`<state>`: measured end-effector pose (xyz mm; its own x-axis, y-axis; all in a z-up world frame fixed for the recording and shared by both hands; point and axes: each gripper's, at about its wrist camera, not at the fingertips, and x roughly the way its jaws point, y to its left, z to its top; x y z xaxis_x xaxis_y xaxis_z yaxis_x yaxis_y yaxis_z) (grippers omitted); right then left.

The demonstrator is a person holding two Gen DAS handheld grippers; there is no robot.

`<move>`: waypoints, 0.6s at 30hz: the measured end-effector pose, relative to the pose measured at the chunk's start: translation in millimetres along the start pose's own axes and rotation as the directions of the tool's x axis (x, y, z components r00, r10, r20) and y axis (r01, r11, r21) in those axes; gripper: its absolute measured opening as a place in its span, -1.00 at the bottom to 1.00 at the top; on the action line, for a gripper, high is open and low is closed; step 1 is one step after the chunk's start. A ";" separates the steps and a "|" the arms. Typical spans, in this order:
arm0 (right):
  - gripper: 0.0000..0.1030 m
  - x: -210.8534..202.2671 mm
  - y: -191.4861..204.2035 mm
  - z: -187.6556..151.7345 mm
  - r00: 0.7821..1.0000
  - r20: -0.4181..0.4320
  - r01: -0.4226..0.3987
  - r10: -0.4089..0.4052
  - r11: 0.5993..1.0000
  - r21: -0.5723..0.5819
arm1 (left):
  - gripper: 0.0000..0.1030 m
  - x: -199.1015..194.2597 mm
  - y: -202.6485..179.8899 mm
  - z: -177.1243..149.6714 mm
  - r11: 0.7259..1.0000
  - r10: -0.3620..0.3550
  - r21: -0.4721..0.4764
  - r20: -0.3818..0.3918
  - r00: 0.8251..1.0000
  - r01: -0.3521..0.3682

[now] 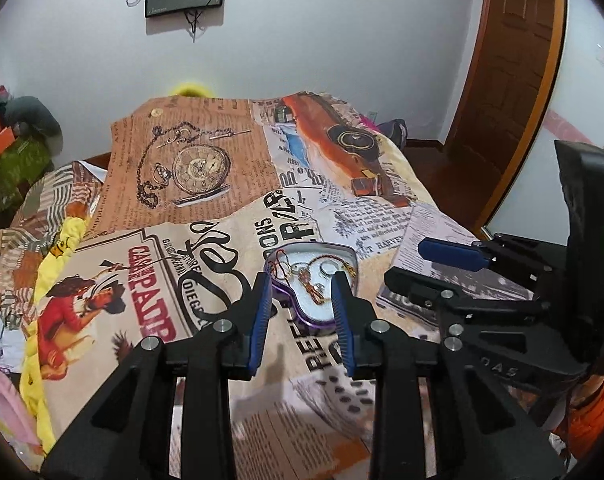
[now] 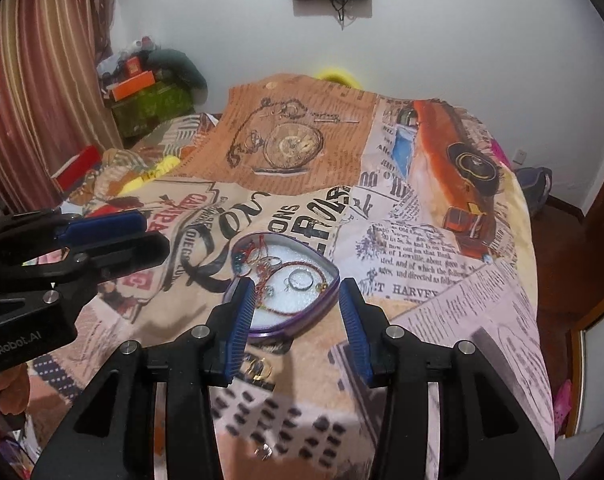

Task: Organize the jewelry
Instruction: 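Move both open tools back to the remaining rings on the cover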

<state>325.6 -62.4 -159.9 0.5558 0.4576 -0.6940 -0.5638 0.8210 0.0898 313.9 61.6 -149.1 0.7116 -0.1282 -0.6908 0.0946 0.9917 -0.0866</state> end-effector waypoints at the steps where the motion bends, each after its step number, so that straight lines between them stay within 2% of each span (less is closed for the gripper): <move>1: -0.23 -4.5 0.2 -1.1 1.000 0.005 -0.003 0.003 1.000 0.004 | -0.43 -5.7 -1.7 -2.0 1.000 0.000 0.001 0.003 1.000 0.000; 6: -0.23 -33.1 5.4 -8.9 0.999 0.035 -0.018 0.017 1.000 0.017 | -0.42 -25.1 -7.5 -13.2 1.000 0.006 0.005 0.007 1.000 -0.006; 10: -0.23 -46.6 5.3 -19.1 0.999 0.034 0.014 -0.014 1.000 0.009 | -0.42 -34.3 -11.5 -24.3 1.000 0.010 0.008 -0.008 1.000 -0.010; 18: -0.23 -35.1 -8.2 -50.6 0.998 -0.068 0.019 -0.016 0.998 0.053 | -0.37 -31.0 -15.4 -56.2 1.000 0.017 0.016 -0.065 0.998 -0.016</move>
<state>279.8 -102.4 -172.4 0.5219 0.4203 -0.7423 -0.5195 0.8468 0.1142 251.3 50.5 -166.8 0.6666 -0.1112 -0.7371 0.0945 0.9934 -0.0644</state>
